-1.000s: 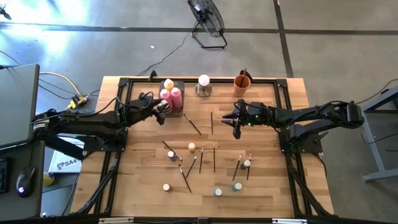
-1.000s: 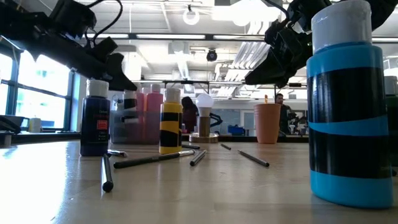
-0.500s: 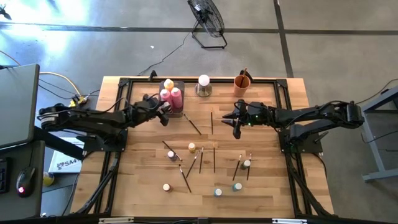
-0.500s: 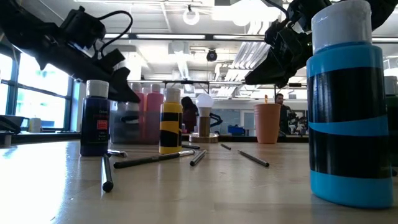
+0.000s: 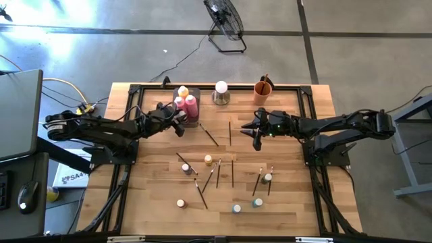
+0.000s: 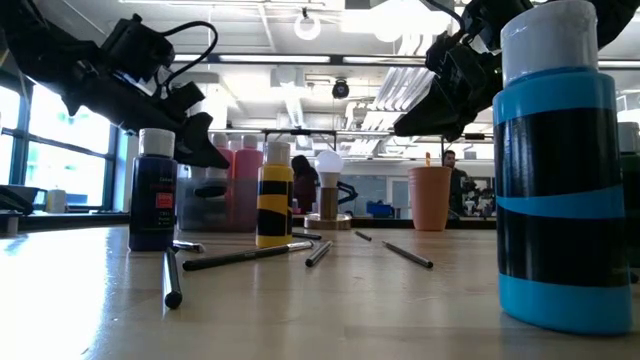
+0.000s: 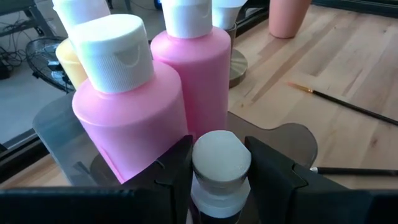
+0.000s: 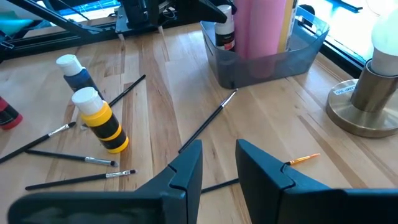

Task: Pick & Place Paint Supplies
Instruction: Put the small white black paint bottle into the gray bin

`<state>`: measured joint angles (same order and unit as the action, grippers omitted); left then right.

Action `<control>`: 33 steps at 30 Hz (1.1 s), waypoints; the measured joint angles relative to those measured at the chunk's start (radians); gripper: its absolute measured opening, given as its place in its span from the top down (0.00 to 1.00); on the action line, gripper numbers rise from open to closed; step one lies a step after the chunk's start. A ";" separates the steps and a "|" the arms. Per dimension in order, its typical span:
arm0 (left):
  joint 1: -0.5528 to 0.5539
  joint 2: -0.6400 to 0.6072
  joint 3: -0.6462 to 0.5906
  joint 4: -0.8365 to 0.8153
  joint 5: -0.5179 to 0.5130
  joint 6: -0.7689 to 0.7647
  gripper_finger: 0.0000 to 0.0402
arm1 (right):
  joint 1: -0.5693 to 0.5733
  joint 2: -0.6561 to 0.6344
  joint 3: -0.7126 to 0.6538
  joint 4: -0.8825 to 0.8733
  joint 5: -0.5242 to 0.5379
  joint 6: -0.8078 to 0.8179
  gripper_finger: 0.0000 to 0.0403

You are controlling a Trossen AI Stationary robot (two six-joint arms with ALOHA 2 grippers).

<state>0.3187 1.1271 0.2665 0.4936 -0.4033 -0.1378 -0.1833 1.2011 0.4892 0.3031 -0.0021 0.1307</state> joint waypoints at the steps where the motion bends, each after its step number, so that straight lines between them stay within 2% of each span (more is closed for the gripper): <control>1: 0.000 0.000 0.000 -0.001 0.007 -0.003 0.68 | 0.000 0.000 0.000 0.000 0.000 0.000 0.77; 20: 0.001 0.002 -0.001 -0.006 0.048 0.006 0.68 | 0.000 0.000 0.000 0.000 0.000 0.000 0.77; 26: 0.001 0.000 -0.002 -0.001 0.041 0.077 0.68 | 0.000 0.000 0.000 0.000 0.000 0.007 0.77; 33: 0.002 0.000 -0.003 0.003 0.039 0.084 0.68 | 0.000 0.000 0.000 0.000 0.000 0.006 0.77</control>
<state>0.3202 1.1275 0.2634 0.4969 -0.3641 -0.0536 -0.1830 1.2010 0.4892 0.3031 -0.0025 0.1371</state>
